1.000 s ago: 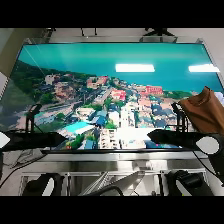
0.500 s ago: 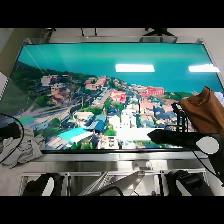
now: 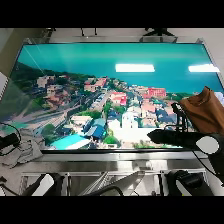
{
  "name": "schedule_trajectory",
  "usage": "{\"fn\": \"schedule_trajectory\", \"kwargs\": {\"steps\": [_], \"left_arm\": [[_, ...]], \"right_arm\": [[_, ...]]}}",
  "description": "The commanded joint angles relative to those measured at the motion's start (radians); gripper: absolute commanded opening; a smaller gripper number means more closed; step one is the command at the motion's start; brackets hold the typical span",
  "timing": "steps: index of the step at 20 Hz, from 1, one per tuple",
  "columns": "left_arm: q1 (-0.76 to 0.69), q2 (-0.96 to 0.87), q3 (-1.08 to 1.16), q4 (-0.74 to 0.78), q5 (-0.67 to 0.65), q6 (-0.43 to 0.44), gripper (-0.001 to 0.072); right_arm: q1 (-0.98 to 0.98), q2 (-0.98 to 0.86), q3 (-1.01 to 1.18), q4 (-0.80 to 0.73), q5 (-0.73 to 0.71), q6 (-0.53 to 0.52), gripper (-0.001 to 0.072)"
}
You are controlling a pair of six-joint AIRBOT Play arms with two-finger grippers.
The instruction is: Fold the shirts.
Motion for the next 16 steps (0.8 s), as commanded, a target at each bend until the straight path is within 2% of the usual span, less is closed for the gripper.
{"fn": "schedule_trajectory", "kwargs": {"steps": [1, 3, 4, 5, 6, 7, 11, 13, 16], "left_arm": [[0.083, -0.181, 0.007, -0.019, 0.068, 0.054, 0.0699], [0.082, -0.256, 0.028, -0.020, 0.060, 0.063, 0.0697], [0.080, -0.285, 0.034, -0.021, 0.051, 0.061, 0.0659], [0.075, -0.304, 0.042, -0.026, 0.037, 0.063, 0.0466], [0.066, -0.319, 0.060, -0.047, 0.018, 0.078, 0.0213], [0.055, -0.324, 0.086, -0.072, -0.008, 0.088, 0.0002], [-0.054, -0.258, 0.271, -0.285, -0.132, 0.145, 0.0009], [-0.161, -0.178, 0.376, -0.490, -0.140, 0.176, 0.0009], [-0.396, -0.061, 0.513, -0.806, -0.101, 0.203, 0.0009]], "right_arm": [[0.001, -0.002, 0.000, 0.000, 0.000, 0.000, 0.0018], [0.001, -0.002, 0.000, 0.000, 0.000, 0.000, 0.0018], [0.001, -0.001, 0.000, 0.000, 0.000, 0.000, 0.0018], [0.001, -0.002, 0.000, 0.000, 0.000, 0.000, 0.0018], [0.001, -0.003, 0.000, 0.000, 0.000, 0.000, 0.0018], [0.001, -0.004, 0.000, 0.000, 0.000, 0.000, 0.0018], [0.001, -0.004, 0.000, 0.000, 0.000, 0.000, 0.0018], [0.001, -0.004, 0.000, 0.000, 0.000, 0.000, 0.0018], [0.001, -0.004, 0.000, 0.000, -0.008, 0.000, 0.0018]]}}
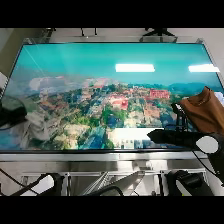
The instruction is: Fold the shirts.
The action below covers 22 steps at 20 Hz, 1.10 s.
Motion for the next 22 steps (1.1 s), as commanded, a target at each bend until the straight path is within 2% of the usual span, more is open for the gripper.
{"fn": "schedule_trajectory", "kwargs": {"steps": [1, 4, 6, 9, 12, 13, 14, 15, 16, 19, 22], "left_arm": [[-0.267, 0.113, 0.154, -0.368, 0.030, 0.047, 0.0009], [-0.552, 0.128, 0.190, -0.381, 0.092, 0.050, 0.0009], [-0.692, 0.083, 0.191, -0.381, 0.114, 0.049, 0.0009], [-0.823, -0.034, 0.190, -0.381, 0.135, 0.050, 0.0009], [-0.882, -0.154, 0.191, -0.381, 0.151, 0.063, 0.0026], [-0.888, -0.187, 0.196, -0.381, 0.145, 0.089, 0.0455], [-0.884, -0.214, 0.211, -0.381, 0.138, 0.088, 0.0691], [-0.869, -0.235, 0.235, -0.380, 0.121, 0.090, 0.0690], [-0.848, -0.252, 0.264, -0.381, 0.093, 0.089, 0.0690], [-0.767, -0.250, 0.283, -0.382, 0.006, 0.080, 0.0690], [-0.700, -0.186, 0.123, -0.382, -0.009, 0.080, 0.0690]], "right_arm": [[0.001, 0.000, 0.000, 0.000, -0.005, 0.000, 0.0018], [0.001, -0.001, 0.000, 0.000, -0.010, 0.000, 0.0018], [0.001, -0.001, 0.000, 0.000, -0.010, 0.000, 0.0018], [0.001, 0.000, 0.000, 0.000, -0.009, 0.000, 0.0018], [0.001, -0.002, 0.000, 0.000, -0.008, 0.000, 0.0018], [0.001, -0.002, 0.000, 0.000, -0.008, 0.000, 0.0022], [-0.002, -0.002, 0.000, -0.001, -0.009, 0.000, 0.0029], [-0.009, -0.002, 0.005, 0.000, -0.013, -0.013, 0.0134], [-0.024, -0.002, 0.016, 0.000, -0.017, -0.048, 0.0293], [-0.123, -0.042, 0.069, 0.000, -0.023, -0.113, 0.0297], [-0.229, -0.183, 0.137, 0.045, -0.023, -0.233, 0.0307]]}}
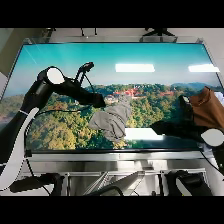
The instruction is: Fold the shirts.
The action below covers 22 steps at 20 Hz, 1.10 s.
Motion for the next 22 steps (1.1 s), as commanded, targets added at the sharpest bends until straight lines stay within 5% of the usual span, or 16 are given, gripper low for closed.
{"fn": "schedule_trajectory", "kwargs": {"steps": [1, 5, 7, 10, 14, 16, 20, 21, 22], "left_arm": [[0.069, 0.055, -0.166, -0.002, -0.029, 0.000, 0.0690], [0.084, 0.135, -0.473, -0.005, 0.231, 0.004, 0.0689], [0.074, 0.127, -0.550, -0.018, 0.362, 0.007, 0.0689], [0.065, 0.052, -0.567, -0.032, 0.398, 0.040, 0.0688], [0.084, -0.045, -0.552, -0.039, 0.417, 0.071, 0.0683], [0.085, -0.075, -0.511, -0.040, 0.430, 0.083, 0.0489], [0.066, -0.119, -0.415, -0.037, 0.426, 0.085, 0.0465], [0.066, -0.120, -0.401, -0.038, 0.426, 0.084, 0.0334], [0.066, -0.118, -0.386, -0.037, 0.424, 0.084, 0.0082]], "right_arm": [[-0.098, -0.161, 0.073, 0.079, -0.006, -0.182, 0.0307], [-0.097, -0.473, 0.155, 0.249, -0.075, -0.415, 0.0315], [-0.093, -0.624, 0.191, 0.372, -0.074, -0.505, 0.0465], [-0.060, -0.793, 0.202, 0.583, -0.058, -0.679, 0.0463], [-0.013, -0.912, 0.238, 0.644, -0.117, -0.716, 0.0463], [0.011, -0.962, 0.287, 0.644, -0.137, -0.715, 0.0462], [0.053, -1.049, 0.394, 0.670, -0.148, -0.711, 0.0431], [0.054, -1.061, 0.417, 0.686, -0.148, -0.711, 0.0367], [0.053, -1.069, 0.443, 0.689, -0.148, -0.712, 0.0339]]}}
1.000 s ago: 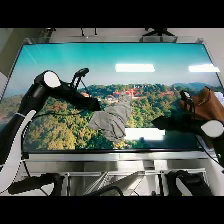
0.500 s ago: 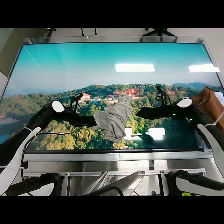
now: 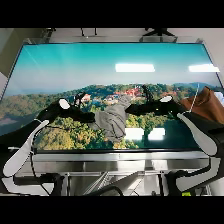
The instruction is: Fold the shirts.
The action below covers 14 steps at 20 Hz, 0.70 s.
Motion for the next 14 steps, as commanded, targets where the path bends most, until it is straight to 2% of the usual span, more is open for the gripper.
{"fn": "schedule_trajectory", "kwargs": {"steps": [1, 2, 3, 7, 9, 11, 14], "left_arm": [[0.002, -0.011, 0.069, -0.014, -0.019, 0.002, 0.0010], [0.007, -0.011, 0.089, -0.014, -0.036, 0.002, 0.0010], [0.014, -0.011, 0.116, -0.014, -0.056, 0.002, 0.0010], [0.033, 0.005, 0.265, -0.004, -0.174, 0.008, 0.0009], [0.059, 0.060, 0.350, -0.004, -0.221, 0.020, 0.0008], [0.097, 0.143, 0.440, -0.005, -0.261, 0.021, 0.0008], [0.136, 0.290, 0.575, -0.008, -0.333, 0.022, 0.0008]], "right_arm": [[0.012, -0.050, 0.090, 0.033, -0.009, -0.008, 0.0294], [0.011, -0.049, 0.108, 0.032, -0.008, -0.009, 0.0110], [0.009, -0.048, 0.127, 0.032, -0.004, -0.010, 0.0017], [-0.014, -0.024, 0.214, 0.021, 0.105, -0.008, 0.0016], [-0.035, 0.047, 0.266, -0.049, 0.181, 0.012, 0.0016], [-0.061, 0.164, 0.321, -0.142, 0.230, 0.062, 0.0016], [-0.075, 0.389, 0.389, -0.148, 0.324, 0.064, 0.0016]]}}
